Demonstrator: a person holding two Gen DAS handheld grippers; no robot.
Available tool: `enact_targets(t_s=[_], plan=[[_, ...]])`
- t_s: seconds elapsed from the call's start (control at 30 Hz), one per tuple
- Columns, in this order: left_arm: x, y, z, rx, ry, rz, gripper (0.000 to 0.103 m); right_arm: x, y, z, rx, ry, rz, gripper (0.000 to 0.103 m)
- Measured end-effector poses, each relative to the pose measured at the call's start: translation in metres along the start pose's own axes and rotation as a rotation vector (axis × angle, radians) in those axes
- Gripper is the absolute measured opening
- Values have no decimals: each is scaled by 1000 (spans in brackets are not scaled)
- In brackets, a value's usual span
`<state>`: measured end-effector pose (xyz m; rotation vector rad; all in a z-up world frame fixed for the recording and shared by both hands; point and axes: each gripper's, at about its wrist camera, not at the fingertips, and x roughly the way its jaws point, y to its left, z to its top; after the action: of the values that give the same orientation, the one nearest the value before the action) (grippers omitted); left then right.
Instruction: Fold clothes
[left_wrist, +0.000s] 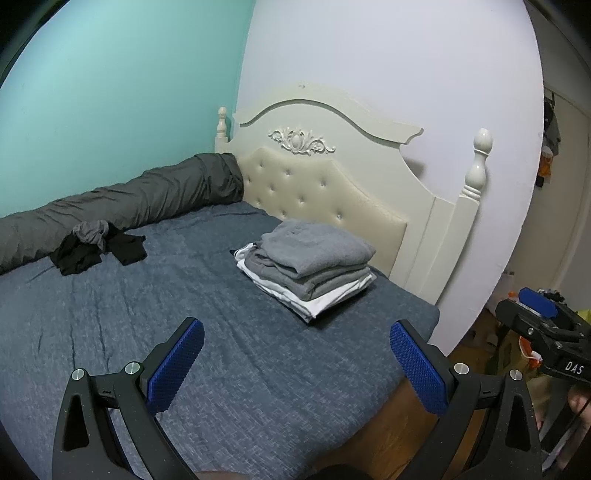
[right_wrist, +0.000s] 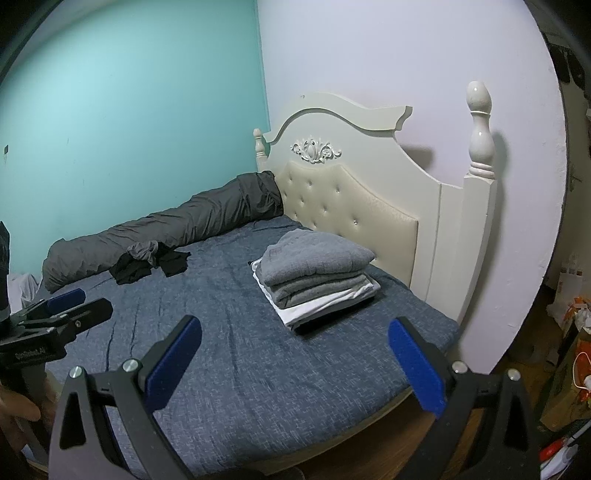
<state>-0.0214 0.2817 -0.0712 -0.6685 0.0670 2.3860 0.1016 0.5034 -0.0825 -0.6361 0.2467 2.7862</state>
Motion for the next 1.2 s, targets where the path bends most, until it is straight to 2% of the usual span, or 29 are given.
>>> enact_targets(t_s=[1.2], plan=[[-1,-2,-9,9,7,-4,103,6,4,-14,2,25,-2,102]])
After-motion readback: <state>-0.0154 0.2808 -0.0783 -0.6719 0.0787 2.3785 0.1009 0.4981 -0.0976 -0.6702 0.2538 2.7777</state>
